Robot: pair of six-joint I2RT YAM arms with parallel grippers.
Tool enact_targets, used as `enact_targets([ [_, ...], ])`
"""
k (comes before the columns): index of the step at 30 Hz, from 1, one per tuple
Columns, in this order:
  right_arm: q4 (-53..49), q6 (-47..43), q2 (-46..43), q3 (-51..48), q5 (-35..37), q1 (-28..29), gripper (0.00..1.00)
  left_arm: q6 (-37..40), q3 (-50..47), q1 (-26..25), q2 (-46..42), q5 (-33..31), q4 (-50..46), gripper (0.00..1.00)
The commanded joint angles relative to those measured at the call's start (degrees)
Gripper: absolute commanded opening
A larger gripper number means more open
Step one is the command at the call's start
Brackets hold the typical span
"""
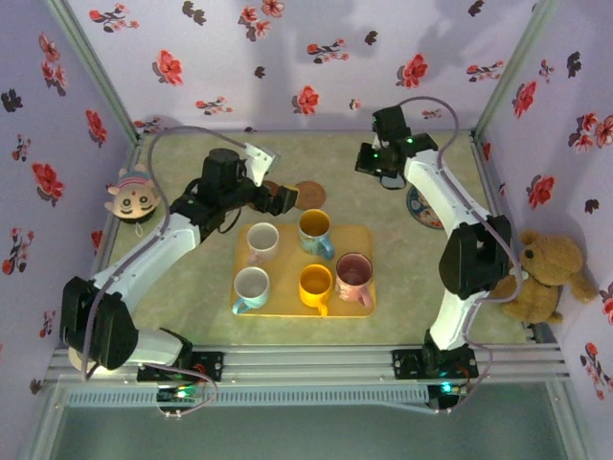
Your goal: Place the cup by the coaster
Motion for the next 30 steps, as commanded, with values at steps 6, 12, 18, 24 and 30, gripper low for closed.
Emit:
enact_targets([
  [6,5.06,-3.10,-2.14,-5.62,4.95,-4.05,0.00,-0.80,4.12,-2.63,4.95,-1.31,3.10,1.00],
  [12,7.38,-4.20,-0.32,-5.88,5.76,-5.27,0.00,-1.17,5.27,-3.72,7.87,-1.37,4.02,1.00],
  [18,9.37,-5.54,4.06,-4.24,4.60,-6.11,0.00,-1.28,5.25,-4.35,10.42,-2.07,6.52,1.00],
  [24,11.02,-5.35,7.85,-2.65,4.47,-6.75,0.00,-1.36,5.72,-4.61,12.05,-2.17,6.78,1.00],
  [30,11.15,-5.24,11.68,-0.20,4.51,-7.45,0.00,-1.67,5.11,-4.73,12.69,-2.68,7.18,1.00],
])
